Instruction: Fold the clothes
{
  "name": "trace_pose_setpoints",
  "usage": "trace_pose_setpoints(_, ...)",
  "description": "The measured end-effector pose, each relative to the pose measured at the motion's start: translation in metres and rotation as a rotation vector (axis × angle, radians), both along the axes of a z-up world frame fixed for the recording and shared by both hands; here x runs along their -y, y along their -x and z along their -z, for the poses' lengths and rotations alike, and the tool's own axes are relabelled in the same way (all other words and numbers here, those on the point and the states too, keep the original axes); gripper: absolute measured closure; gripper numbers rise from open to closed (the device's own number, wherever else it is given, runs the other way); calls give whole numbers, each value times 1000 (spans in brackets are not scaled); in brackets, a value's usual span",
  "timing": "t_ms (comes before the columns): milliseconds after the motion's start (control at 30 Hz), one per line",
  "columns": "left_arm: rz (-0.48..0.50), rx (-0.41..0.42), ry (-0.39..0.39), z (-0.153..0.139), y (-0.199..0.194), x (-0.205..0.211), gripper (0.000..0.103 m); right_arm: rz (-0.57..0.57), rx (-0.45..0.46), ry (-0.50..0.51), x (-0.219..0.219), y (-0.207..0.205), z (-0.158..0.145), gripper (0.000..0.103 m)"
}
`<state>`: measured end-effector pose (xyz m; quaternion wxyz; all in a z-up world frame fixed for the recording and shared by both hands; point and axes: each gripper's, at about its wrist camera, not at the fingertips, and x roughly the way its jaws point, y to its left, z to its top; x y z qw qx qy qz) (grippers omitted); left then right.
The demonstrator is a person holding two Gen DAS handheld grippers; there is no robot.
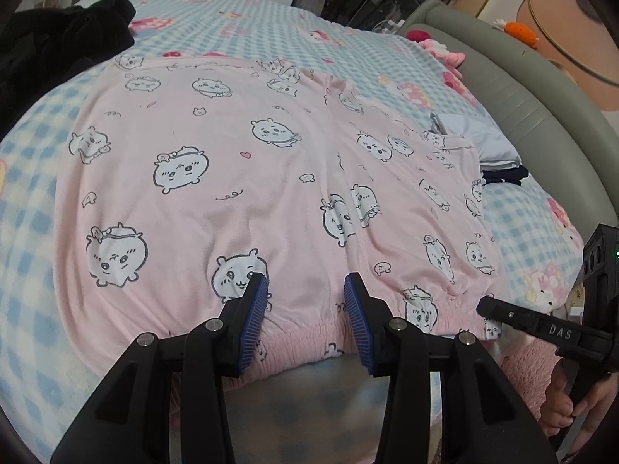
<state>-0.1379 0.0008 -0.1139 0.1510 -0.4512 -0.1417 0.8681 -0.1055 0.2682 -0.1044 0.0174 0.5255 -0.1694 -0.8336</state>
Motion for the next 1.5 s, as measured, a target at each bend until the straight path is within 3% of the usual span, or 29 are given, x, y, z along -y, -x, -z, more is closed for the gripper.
trace_pose_setpoints(67,9,30,-66,0,1,3,59,0,-23,13,-3,1,-5,94)
trace_pose_setpoints(200,47,9,-128,-12,-3,1,59,-26,-66,27,-3,12,-16,95)
trace_pose_setpoints(433,89,56,-110,-3,0,-18,59,-171,-147,45,38,64,-33,95)
trace_pose_setpoints(567,92,72,-101,-3,5,-23,59,-214,-31,39,51,90,13,95)
trace_pose_setpoints(633,100,70,-94,-8,7,-24,59,-184,-47,130,38,84,18,94)
trace_pose_setpoints(767,142,33,-141,-25,12,-30,59,-109,-165,274,6,50,-4,71)
trace_pose_setpoints(900,221,31,-196,-34,23,-54,59,-31,-196,273,-19,29,-12,71)
trace_pose_setpoints(1033,327,51,-204,-39,29,-89,59,-24,-155,266,-23,27,4,70)
trace_pose_setpoints(1167,412,81,-221,-43,35,-117,48,-27,-120,261,-24,25,18,70)
trace_pose_setpoints(1233,395,97,-207,-41,37,-117,48,-64,-125,264,-16,27,19,70)
trace_pose_setpoints(1333,356,119,-181,-37,40,-114,72,-75,-112,263,-8,31,23,70)
trace_pose_setpoints(1500,290,157,-138,-30,45,-109,80,-68,-109,265,-10,29,23,70)
